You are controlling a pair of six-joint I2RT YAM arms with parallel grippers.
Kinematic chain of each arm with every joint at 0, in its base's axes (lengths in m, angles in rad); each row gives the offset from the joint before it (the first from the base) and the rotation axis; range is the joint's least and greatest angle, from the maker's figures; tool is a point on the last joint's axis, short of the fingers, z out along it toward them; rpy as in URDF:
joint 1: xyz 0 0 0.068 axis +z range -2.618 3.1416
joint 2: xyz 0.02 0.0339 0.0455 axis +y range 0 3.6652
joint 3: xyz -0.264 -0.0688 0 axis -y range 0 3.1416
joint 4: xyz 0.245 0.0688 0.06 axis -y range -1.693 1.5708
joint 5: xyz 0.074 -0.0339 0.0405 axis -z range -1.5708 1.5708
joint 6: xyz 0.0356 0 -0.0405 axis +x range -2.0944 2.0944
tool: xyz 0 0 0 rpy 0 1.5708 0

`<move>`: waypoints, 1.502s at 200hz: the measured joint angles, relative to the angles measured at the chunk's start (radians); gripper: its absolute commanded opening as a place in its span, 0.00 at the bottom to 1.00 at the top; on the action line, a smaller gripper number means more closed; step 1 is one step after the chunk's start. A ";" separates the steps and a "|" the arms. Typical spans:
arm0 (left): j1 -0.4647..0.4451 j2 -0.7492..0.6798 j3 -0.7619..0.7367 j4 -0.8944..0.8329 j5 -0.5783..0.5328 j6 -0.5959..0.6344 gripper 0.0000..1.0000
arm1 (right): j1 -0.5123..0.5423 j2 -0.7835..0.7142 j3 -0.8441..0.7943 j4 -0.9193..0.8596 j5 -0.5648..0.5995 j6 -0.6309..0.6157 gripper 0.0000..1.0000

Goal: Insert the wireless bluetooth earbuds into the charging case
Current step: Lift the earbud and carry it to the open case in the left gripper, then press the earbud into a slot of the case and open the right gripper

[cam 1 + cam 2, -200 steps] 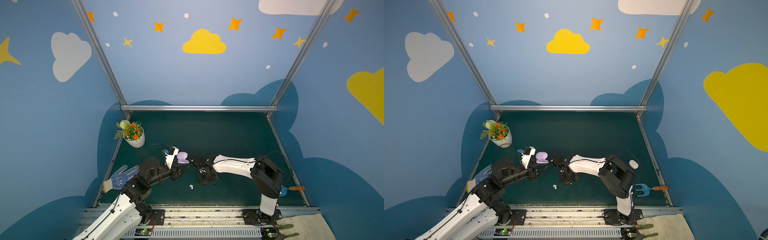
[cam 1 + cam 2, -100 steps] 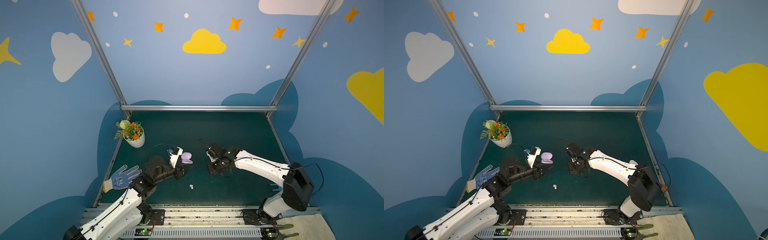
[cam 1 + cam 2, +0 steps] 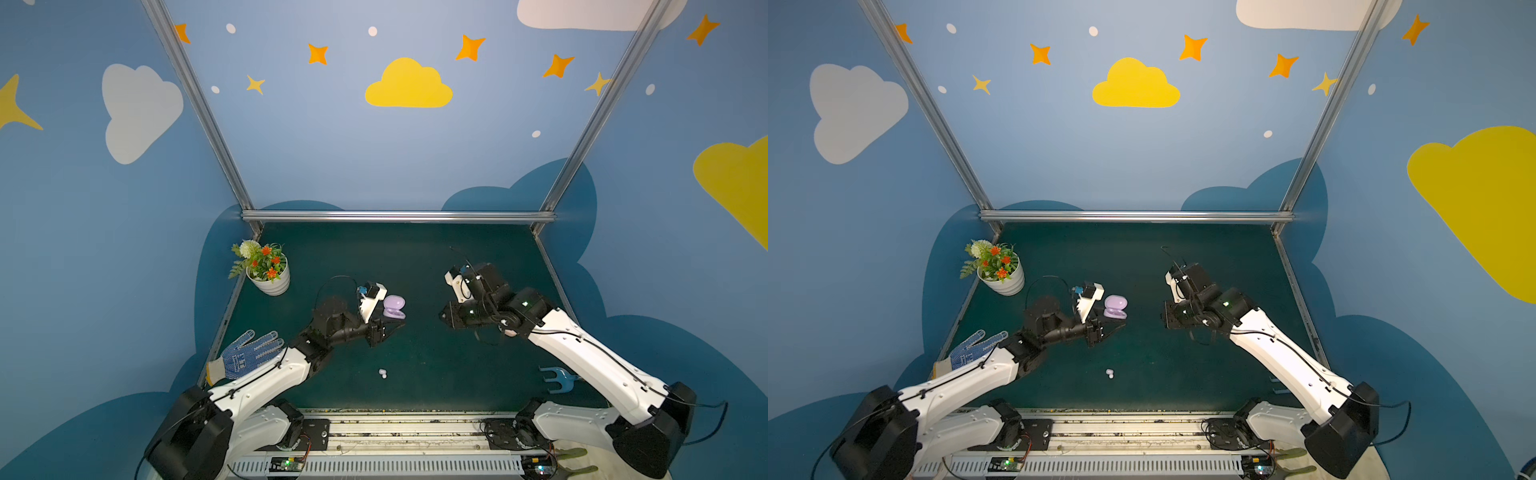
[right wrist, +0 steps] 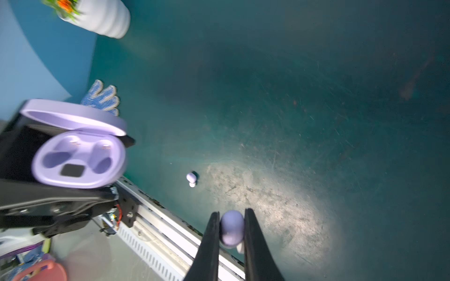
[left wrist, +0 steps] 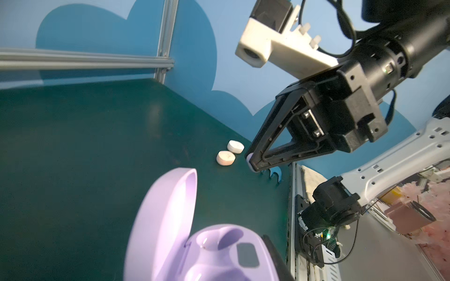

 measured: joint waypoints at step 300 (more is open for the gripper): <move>-0.115 0.396 0.197 0.592 0.299 -0.127 0.20 | -0.065 -0.136 0.018 0.102 -0.317 0.030 0.12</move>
